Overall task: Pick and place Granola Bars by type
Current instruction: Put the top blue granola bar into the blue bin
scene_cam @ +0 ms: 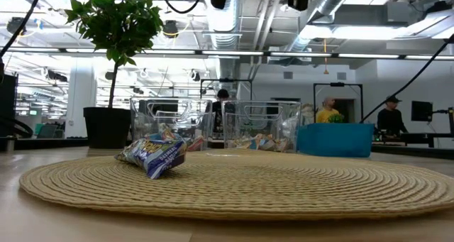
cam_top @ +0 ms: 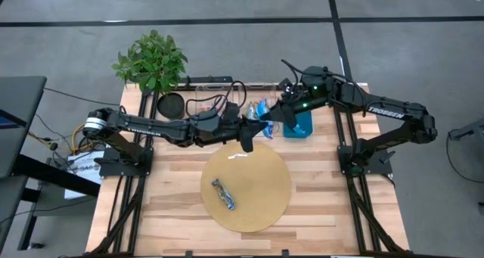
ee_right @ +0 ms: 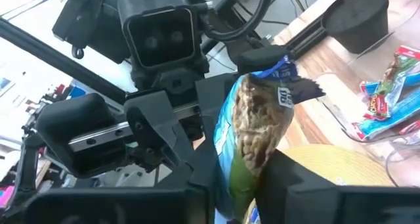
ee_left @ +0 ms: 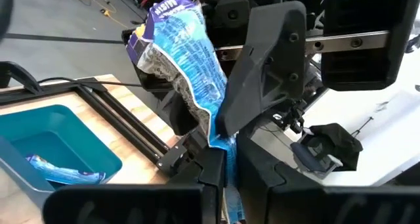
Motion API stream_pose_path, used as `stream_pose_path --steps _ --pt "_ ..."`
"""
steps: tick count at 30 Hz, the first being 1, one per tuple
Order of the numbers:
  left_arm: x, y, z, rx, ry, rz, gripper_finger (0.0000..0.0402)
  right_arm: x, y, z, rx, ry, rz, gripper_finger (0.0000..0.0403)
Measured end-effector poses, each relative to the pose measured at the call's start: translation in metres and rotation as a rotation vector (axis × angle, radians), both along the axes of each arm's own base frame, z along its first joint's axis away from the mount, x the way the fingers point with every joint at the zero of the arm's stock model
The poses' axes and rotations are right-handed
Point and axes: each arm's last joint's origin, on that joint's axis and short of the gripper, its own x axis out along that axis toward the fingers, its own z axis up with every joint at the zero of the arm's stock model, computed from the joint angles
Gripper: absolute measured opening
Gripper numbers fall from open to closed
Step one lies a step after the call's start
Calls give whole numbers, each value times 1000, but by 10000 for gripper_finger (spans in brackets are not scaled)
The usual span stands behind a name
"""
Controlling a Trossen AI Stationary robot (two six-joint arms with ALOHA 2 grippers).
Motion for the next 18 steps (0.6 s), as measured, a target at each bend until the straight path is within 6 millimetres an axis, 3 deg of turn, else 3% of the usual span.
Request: stream_pose_path --steps 8,13,18 --pt "0 6 -7 -15 72 5 98 -6 -2 -10 -31 101 5 42" --pt "-1 14 -11 -16 120 9 154 -21 -9 -29 -83 314 6 41" --pt "0 13 -12 -26 127 -75 175 -44 -28 -48 -263 614 -138 38"
